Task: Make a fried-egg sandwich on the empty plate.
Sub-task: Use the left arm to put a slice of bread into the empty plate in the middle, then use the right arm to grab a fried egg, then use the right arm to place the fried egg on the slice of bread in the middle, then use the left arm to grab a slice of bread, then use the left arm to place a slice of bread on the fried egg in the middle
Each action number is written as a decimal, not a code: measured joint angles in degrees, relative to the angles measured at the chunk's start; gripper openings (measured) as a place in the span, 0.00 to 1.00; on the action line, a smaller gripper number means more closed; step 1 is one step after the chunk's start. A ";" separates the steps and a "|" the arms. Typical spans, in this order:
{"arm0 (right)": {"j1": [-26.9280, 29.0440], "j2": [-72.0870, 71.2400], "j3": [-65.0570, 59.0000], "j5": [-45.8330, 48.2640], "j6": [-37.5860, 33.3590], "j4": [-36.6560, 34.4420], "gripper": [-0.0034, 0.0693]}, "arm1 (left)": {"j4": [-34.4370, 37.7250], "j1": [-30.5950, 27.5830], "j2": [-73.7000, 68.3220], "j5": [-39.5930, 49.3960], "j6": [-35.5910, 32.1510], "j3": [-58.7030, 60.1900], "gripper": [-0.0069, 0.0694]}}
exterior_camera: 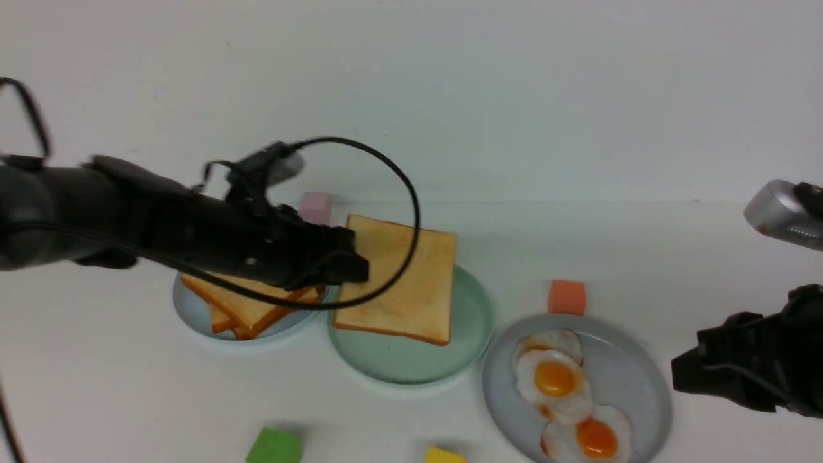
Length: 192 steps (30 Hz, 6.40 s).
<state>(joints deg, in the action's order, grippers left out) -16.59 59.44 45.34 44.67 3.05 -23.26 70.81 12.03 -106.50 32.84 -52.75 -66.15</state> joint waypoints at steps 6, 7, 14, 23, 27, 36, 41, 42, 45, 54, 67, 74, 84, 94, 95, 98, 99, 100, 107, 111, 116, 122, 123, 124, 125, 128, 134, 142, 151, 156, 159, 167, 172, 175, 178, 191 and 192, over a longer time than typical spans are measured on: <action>0.00 0.00 0.00 0.36 0.00 0.00 0.38 | 0.29 1.74 -5.32 -2.31 1.79 -3.68 0.20; 0.00 0.00 0.00 0.36 0.00 0.00 0.38 | 0.20 1.74 -5.89 -2.98 2.40 -3.83 0.20; 0.00 0.00 0.00 0.61 0.00 0.17 0.38 | -3.52 1.74 -6.14 -2.60 6.74 -4.00 0.34; 0.00 0.07 3.64 1.83 1.08 6.68 0.43 | -25.28 1.74 -6.14 2.43 23.39 -9.63 0.79; 0.00 1.73 6.16 1.94 1.08 7.38 0.47 | -35.62 1.74 -6.14 10.25 29.59 -16.08 0.88; 0.00 13.69 11.28 3.37 -2.12 7.97 0.54 | -42.55 1.74 4.10 22.38 35.39 -23.90 0.66; 0.14 21.55 13.19 3.24 -4.81 7.65 0.55 | -35.87 1.78 15.81 25.37 28.69 -17.21 0.29; 0.31 22.59 13.20 3.06 -5.50 7.42 0.55 | -35.14 1.78 18.38 24.89 27.91 -15.17 0.23; 2.22 25.75 13.20 2.65 -8.76 4.56 0.55 | -34.82 1.78 24.48 21.41 26.50 -7.89 0.08; 11.23 36.74 13.39 -0.35 -37.23 -20.30 0.55 | -29.73 1.78 35.50 14.95 17.34 9.21 0.07; 12.04 46.37 13.75 -3.09 -45.23 -28.39 0.55 | -26.19 1.78 34.98 15.81 13.86 10.90 0.07; 12.04 49.78 13.76 -3.09 -45.36 -28.75 0.50 | -26.08 1.78 34.98 15.98 13.87 10.92 0.07; 12.21 50.66 14.08 -2.89 -45.36 -31.26 0.06 | -26.03 1.78 34.98 16.00 14.13 10.92 0.07; 10.29 39.41 15.22 -2.22 -42.45 -29.31 0.06 | -27.39 1.78 34.98 15.71 15.29 10.92 0.08; 9.20 38.81 16.49 -1.84 -41.46 -28.45 0.06 | -28.30 1.78 34.98 14.70 16.12 10.92 0.08; 5.67 39.11 21.78 -0.26 -36.71 -24.86 0.06 | -32.02 1.78 34.98 11.34 19.45 10.92 0.08; 3.64 39.90 24.38 0.22 -34.00 -22.25 0.06 | -34.80 1.78 34.98 9.05 21.92 10.92 0.08; 1.92 41.28 27.84 0.52 -31.52 -19.46 0.06 | -36.05 1.78 34.96 7.73 23.76 10.92 0.08; -6.67 55.94 46.42 1.02 -16.86 -8.72 0.06 | -41.13 1.78 32.59 0.34 31.00 10.92 0.10; -7.51 63.77 52.49 0.96 -13.76 -7.49 0.11 | -41.51 1.78 30.92 -0.11 32.56 10.92 0.11; -7.42 67.01 53.82 -0.49 -12.30 -7.42 0.28 | -41.80 1.78 29.12 -0.25 37.47 10.92 0.15; -7.42 65.23 53.88 1.38 -13.31 -8.00 0.60 | -45.31 1.23 28.53 -0.25 46.75 10.92 0.24; -7.42 63.98 53.88 2.09 -13.97 -7.71 0.64 | -45.80 0.32 28.53 -0.10 48.70 10.92 0.25; -7.42 61.53 53.88 2.83 -14.57 -6.89 0.67 | -46.42 -1.42 28.53 0.11 52.03 10.92 0.27; -7.42 60.24 53.88 3.20 -14.72 -6.36 0.68 | -46.56 -3.06 28.53 0.28 53.33 10.92 0.28; -7.42 54.13 53.88 5.01 -14.95 -3.94 0.70 | -45.93 -9.61 27.82 1.23 57.20 10.92 0.31; -7.42 38.81 53.36 13.43 -14.90 -3.14 0.70 | -33.11 -20.79 21.11 2.36 52.40 10.10 0.46; -7.42 26.38 40.74 12.71 -18.66 -8.11 0.71 | -19.10 -22.98 6.58 2.78 38.75 3.21 0.65; -7.42 23.48 35.35 12.11 -19.72 -8.95 0.71 | -14.07 -23.04 -4.77 1.74 36.94 -1.90 0.66; -7.42 23.45 35.35 12.11 -19.72 -8.95 0.71 | -9.15 -23.04 -7.05 1.24 33.65 -2.31 0.66; -7.42 23.45 35.35 12.11 -19.72 -8.95 0.71 | -5.50 -23.04 -7.60 0.99 29.01 -2.37 0.66; -7.42 23.45 35.35 12.46 -19.72 -9.28 0.71 | -2.96 -23.09 -7.66 0.91 23.79 -2.37 0.52; -7.42 23.45 35.35 13.66 -19.72 -10.12 0.71 | -3.46 -23.09 -7.66 1.58 23.62 -2.37 0.35; -7.42 23.45 35.35 14.20 -19.72 -10.42 0.71 | -4.14 -23.09 -7.66 2.01 23.57 -2.37 0.24; -7.42 23.45 35.35 14.59 -19.72 -10.42 0.71 | -5.04 -23.09 -7.14 2.37 23.57 -2.37 0.20; -7.42 23.45 35.35 16.44 -15.06 -4.69 0.71 | -3.96 -22.38 3.51 11.02 10.13 -2.52 0.19; -7.42 23.56 35.35 16.49 -12.99 -2.84 0.71 | -3.07 -21.06 4.08 14.53 7.71 -3.34 0.19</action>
<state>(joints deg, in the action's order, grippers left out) -24.01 83.00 80.69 61.16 -9.94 -26.10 67.73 -9.03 -102.42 47.37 -45.04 -69.49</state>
